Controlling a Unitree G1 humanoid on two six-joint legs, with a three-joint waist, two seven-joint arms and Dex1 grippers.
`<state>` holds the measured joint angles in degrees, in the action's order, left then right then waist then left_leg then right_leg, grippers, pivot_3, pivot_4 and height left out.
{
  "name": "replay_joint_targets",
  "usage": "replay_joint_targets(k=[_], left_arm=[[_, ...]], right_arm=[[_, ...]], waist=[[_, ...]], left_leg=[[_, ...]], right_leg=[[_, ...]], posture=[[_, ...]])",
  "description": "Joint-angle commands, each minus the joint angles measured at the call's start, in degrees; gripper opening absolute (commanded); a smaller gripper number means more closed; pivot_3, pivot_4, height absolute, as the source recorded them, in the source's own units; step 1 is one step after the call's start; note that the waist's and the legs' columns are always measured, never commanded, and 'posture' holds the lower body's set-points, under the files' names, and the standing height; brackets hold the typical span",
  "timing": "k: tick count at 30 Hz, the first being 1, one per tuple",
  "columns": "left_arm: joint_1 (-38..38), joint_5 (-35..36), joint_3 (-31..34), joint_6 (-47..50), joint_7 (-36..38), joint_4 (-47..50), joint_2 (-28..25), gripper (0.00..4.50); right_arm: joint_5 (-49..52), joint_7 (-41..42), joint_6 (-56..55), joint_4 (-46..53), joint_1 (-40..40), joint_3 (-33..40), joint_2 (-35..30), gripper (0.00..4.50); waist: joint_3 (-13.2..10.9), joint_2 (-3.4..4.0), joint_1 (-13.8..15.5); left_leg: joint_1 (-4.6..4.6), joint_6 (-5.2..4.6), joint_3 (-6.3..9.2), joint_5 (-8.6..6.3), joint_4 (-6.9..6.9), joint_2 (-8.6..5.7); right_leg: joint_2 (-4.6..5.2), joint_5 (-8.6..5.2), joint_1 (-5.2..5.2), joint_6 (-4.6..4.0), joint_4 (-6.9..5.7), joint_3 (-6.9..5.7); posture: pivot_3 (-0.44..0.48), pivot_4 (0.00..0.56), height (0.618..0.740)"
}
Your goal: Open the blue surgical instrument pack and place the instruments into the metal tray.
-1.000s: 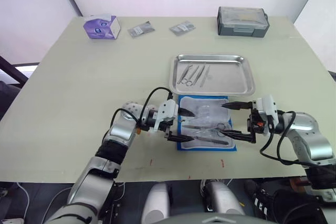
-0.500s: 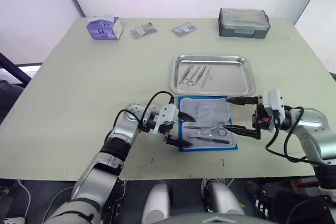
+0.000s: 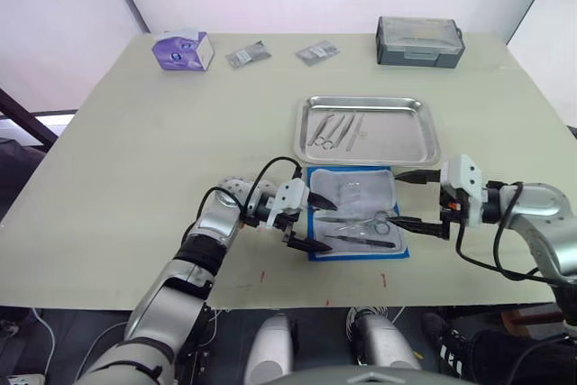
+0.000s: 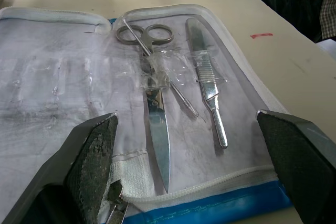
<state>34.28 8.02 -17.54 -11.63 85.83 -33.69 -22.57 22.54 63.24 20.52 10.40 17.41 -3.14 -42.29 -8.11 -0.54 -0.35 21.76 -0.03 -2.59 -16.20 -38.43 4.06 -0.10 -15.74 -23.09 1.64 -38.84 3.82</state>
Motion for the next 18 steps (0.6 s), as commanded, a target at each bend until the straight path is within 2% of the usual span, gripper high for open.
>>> replay_joint_targets(k=[1,7,18], left_arm=[[-2.7,-4.8,-3.5,2.2,-0.9,-4.7,-0.5,4.46],[-2.9,-5.3,-3.9,2.1,-0.9,-5.4,-0.7,4.46],[-3.0,-5.3,-4.4,1.5,-0.9,-6.4,-0.2,4.46]], right_arm=[[0.6,-0.6,2.4,1.6,1.5,0.1,0.0,4.5],[0.1,-1.7,5.8,4.8,2.3,-0.9,-1.0,4.5],[5.0,3.6,5.0,10.0,1.0,1.8,-3.4,4.5]], waist=[[0.0,-0.01,0.1],[0.0,0.02,0.1],[0.2,0.02,0.1]], left_leg=[[0.01,0.0,0.03,0.0,0.0,0.0],[0.01,0.0,0.02,0.0,0.0,0.0],[0.01,0.0,0.04,0.0,0.0,-0.01]], right_leg=[[0.0,0.0,0.0,0.0,0.01,-0.02],[0.0,0.0,0.0,0.0,0.01,-0.02],[0.0,-0.01,0.01,0.01,0.02,-0.02]], posture=[[0.0,0.15,0.731],[0.0,0.15,0.731],[0.0,0.15,0.731]])
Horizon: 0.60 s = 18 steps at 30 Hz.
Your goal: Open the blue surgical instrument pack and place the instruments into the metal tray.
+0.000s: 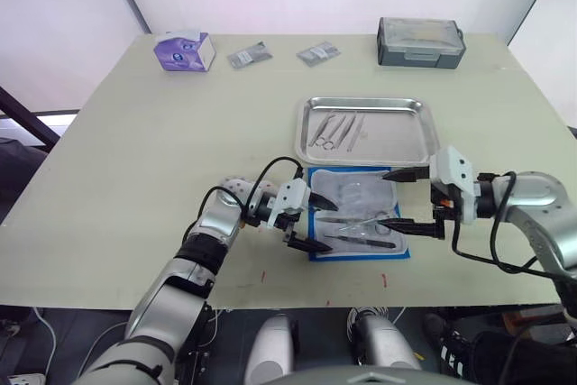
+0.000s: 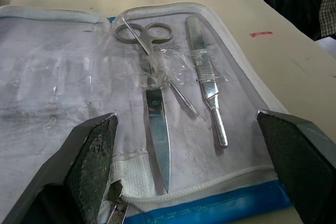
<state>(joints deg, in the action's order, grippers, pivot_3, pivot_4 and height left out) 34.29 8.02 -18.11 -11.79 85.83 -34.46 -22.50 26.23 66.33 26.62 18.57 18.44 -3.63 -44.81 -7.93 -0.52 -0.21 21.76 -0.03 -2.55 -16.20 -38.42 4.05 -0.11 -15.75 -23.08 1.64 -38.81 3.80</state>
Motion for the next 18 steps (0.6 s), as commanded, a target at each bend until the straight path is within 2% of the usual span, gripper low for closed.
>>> replay_joint_targets(k=[1,9,18], left_arm=[[-3.1,-5.1,-3.7,1.7,-0.8,-5.5,-0.2,4.46],[-3.2,-4.9,-3.6,0.6,0.0,-6.4,-0.2,4.46],[-2.8,-5.4,-3.9,-0.3,0.1,-7.6,-0.1,4.46]], right_arm=[[1.3,0.6,-1.5,1.7,-0.3,2.6,-1.0,4.5],[2.6,0.5,-4.0,1.7,-2.6,3.8,0.1,4.5],[-5.9,-4.2,-2.1,-3.4,1.8,-2.9,0.9,4.5]], waist=[[0.0,0.0,0.0],[0.1,0.01,0.0],[0.4,0.12,-0.2]], left_leg=[[0.0,0.0,0.0,0.0,0.0,0.0],[0.0,0.0,0.0,0.0,0.0,0.0],[-0.02,0.0,-0.01,0.0,0.01,0.0]], right_leg=[[0.0,0.0,0.0,0.0,0.0,0.0],[0.0,0.0,0.0,0.0,0.01,0.01],[-0.01,-0.01,0.0,-0.01,0.01,0.03]], posture=[[0.0,0.15,0.731],[0.0,0.15,0.731],[0.0,0.15,0.731]])
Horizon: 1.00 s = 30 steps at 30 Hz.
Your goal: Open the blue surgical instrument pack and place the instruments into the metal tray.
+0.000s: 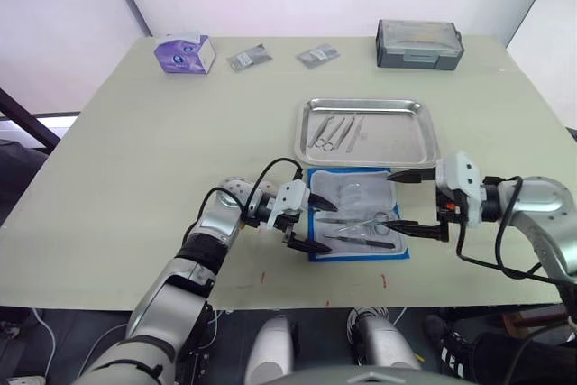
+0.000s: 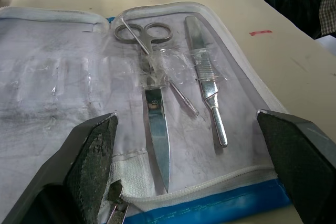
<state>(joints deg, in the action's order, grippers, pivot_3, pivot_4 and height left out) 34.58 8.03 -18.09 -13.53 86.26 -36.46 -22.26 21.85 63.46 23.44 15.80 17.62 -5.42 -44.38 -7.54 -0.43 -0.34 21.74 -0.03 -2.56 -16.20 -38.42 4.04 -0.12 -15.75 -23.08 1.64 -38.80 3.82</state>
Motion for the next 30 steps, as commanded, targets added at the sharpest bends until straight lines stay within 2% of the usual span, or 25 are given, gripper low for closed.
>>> replay_joint_targets(k=[1,4,5,6,7,11,12,30], left_arm=[[-3.2,-5.4,-4.0,1.4,-0.4,-5.7,-0.3,4.49],[-3.3,-5.5,-4.1,1.4,-0.4,-5.6,-0.3,4.5],[-3.3,-5.5,-4.1,1.4,-0.5,-5.6,-0.3,4.5],[-3.3,-5.6,-4.1,1.4,-0.5,-5.6,-0.3,4.5],[-3.3,-5.6,-4.1,1.4,-0.6,-5.6,-0.3,4.5],[-3.4,-5.6,-4.0,1.5,-0.7,-5.5,-0.3,4.5],[-3.4,-5.6,-4.0,1.5,-0.7,-5.5,-0.3,4.5],[-3.5,-5.4,-3.9,2.0,-1.1,-5.1,-0.2,4.5]], right_arm=[[-1.8,-1.2,1.0,-1.3,3.2,-1.7,0.8,4.25],[-2.6,-0.1,0.8,-2.8,4.0,-3.2,0.8,3.45],[-3.0,0.0,0.4,-3.4,4.3,-3.6,1.0,2.82],[-3.2,0.0,0.2,-4.0,4.7,-3.7,1.2,2.75],[-3.5,0.1,0.1,-4.6,5.0,-3.9,1.4,2.16],[-5.4,0.4,-1.3,-7.6,6.3,-4.9,1.9,0.31],[-6.0,0.6,-1.8,-8.3,6.5,-5.3,1.9,0.06],[-12.5,2.3,-11.5,-15.7,8.1,-7.9,5.0,0.06]], waist=[[0.0,0.03,0.0],[0.0,0.02,0.1],[0.0,0.02,0.1],[0.0,0.03,0.1],[0.0,0.03,0.0],[0.0,0.04,0.1],[0.0,0.04,0.1],[0.1,0.05,0.1]], left_leg=[[0.0,0.0,0.0,0.0,0.0,0.0],[0.01,0.0,0.01,0.0,0.0,0.0],[0.01,0.0,0.01,0.0,0.0,0.0],[0.01,0.0,0.01,0.0,0.0,0.0],[0.01,0.0,0.01,0.0,0.0,0.0],[0.0,0.0,0.01,0.0,0.0,0.0],[0.01,0.0,0.01,0.0,0.0,0.0],[0.01,0.0,0.0,0.0,0.0,0.0]], right_leg=[[0.0,0.0,0.0,0.0,0.0,0.0],[0.0,0.0,0.0,0.0,0.01,0.0],[0.0,0.0,0.0,0.0,0.01,-0.01],[0.0,0.0,0.0,0.0,0.01,-0.01],[0.0,0.0,0.0,0.0,0.01,0.0],[0.0,0.0,0.0,0.0,0.01,0.0],[-0.01,0.0,0.0,0.0,0.01,0.0],[-0.01,0.0,0.0,0.0,0.01,0.0]], posture=[[0.0,0.15,0.731],[0.0,0.15,0.731],[0.0,0.15,0.731],[0.0,0.15,0.731],[0.0,0.15,0.731],[0.0,0.15,0.731],[0.0,0.15,0.731],[0.0,0.15,0.731]])
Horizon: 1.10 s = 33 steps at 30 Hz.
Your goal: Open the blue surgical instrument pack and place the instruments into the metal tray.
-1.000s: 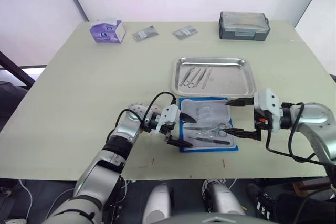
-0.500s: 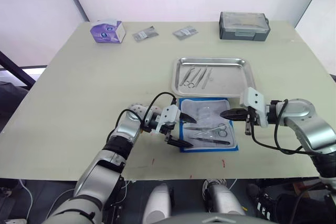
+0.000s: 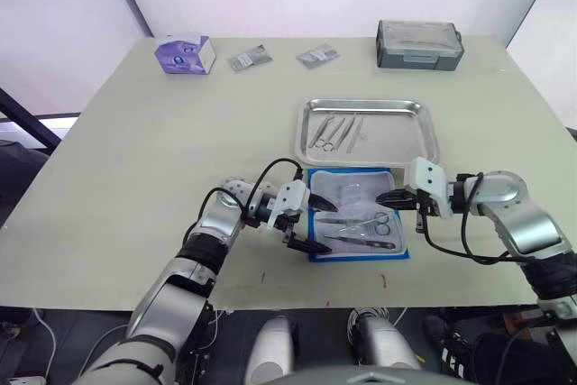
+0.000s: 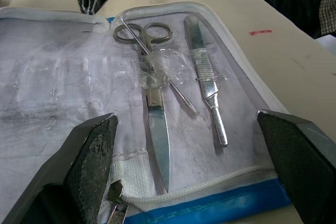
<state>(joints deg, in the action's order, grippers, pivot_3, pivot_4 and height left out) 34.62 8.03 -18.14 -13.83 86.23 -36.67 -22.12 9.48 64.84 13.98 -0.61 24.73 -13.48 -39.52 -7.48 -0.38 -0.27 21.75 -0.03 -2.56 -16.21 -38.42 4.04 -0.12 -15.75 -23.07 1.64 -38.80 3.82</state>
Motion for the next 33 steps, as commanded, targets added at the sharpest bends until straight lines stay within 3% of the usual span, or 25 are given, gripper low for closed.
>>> replay_joint_targets(k=[1,17,33], left_arm=[[-3.5,-5.4,-3.8,2.3,-1.1,-4.8,-0.4,4.5],[-4.0,-5.3,-3.9,2.7,-0.9,-4.1,-0.7,4.5],[-4.3,-5.3,-4.0,2.8,-0.7,-3.7,-0.8,4.5]], right_arm=[[-0.2,1.3,-2.3,0.6,0.9,0.0,0.2,0.06],[-4.1,3.3,-5.3,-2.5,1.6,-3.1,1.3,0.06],[-1.4,6.5,-0.2,3.7,-1.3,-3.2,0.3,0.06]], waist=[[0.0,0.0,0.0],[0.0,0.02,0.0],[0.0,0.03,-0.1]], left_leg=[[0.0,0.0,0.0,0.0,0.0,0.0],[-0.01,0.0,-0.01,0.0,0.0,0.0],[-0.01,0.0,0.0,0.0,0.0,0.0]], right_leg=[[0.0,0.0,0.0,0.0,0.0,0.0],[0.0,0.0,0.0,0.0,0.0,0.0],[0.0,0.0,0.0,0.0,0.0,0.0]], posture=[[0.0,0.15,0.731],[0.0,0.15,0.731],[0.0,0.15,0.731]])
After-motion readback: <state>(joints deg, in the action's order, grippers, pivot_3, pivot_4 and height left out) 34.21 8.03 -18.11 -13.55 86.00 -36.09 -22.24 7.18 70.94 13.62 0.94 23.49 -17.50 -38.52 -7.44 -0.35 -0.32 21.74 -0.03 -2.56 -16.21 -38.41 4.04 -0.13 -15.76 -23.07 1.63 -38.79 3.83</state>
